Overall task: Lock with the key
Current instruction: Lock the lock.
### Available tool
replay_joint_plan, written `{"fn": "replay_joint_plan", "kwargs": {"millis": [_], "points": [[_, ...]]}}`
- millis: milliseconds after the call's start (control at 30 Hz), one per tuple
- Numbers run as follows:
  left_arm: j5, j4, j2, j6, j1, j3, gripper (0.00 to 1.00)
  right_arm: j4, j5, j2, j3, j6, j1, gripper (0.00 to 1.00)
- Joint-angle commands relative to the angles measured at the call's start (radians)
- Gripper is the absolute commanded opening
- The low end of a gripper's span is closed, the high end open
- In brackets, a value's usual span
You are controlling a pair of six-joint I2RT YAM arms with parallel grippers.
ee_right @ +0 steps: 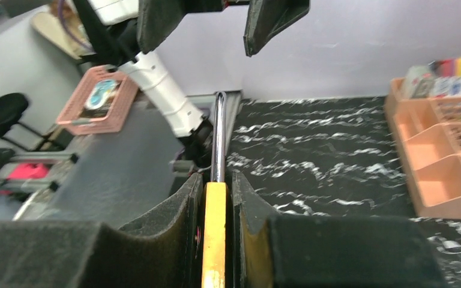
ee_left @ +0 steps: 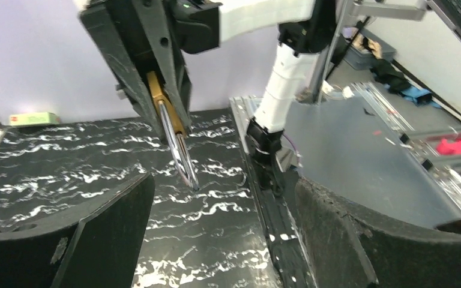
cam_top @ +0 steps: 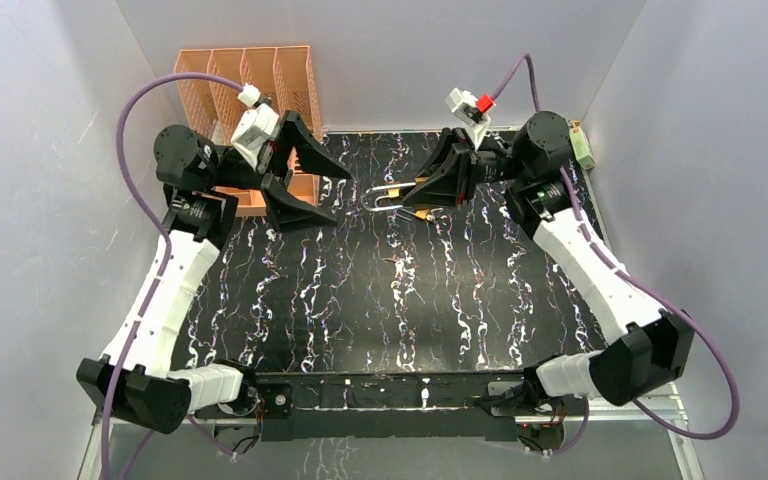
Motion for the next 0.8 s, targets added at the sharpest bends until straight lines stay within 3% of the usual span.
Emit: {"fn": "replay_joint_plan", "kwargs": {"millis": [0, 100, 233, 300, 400, 600, 767], "points": [[0.221, 0.286, 0.054, -0.305, 0.012, -0.03, 0.86, 0.234, -0.197, 0.051, 0.07, 0.238, -0.019, 0.0], [0.218, 0.23, 0.061, -0.261, -0.012, -0.011, 0.81, 0.295, -0.209, 0.088, 0.105, 0.298, -0.018, 0.0], [0.209, 0.089, 0.069, -0.144, -0.044, 0.013, 0.71, 0.53, -0.216, 0.145, 0.126, 0.484, -0.019, 0.0], [0.203, 0.099, 0.077, -0.145, -0.053, 0.007, 0.63, 0.588, -0.214, 0.168, 0.143, 0.528, -0.016, 0.0], [0.203, 0.12, 0.091, -0.15, -0.082, 0.004, 0.59, 0.596, -0.204, 0.192, 0.164, 0.53, -0.01, 0.0], [0.188, 0.173, 0.117, -0.185, -0.106, -0.005, 0.57, 0.605, -0.192, 0.221, 0.191, 0.532, 0.001, 0.0], [0.158, 0.273, 0.134, -0.257, -0.105, -0.023, 0.66, 0.608, -0.195, 0.234, 0.211, 0.537, 0.016, 0.0]]}}
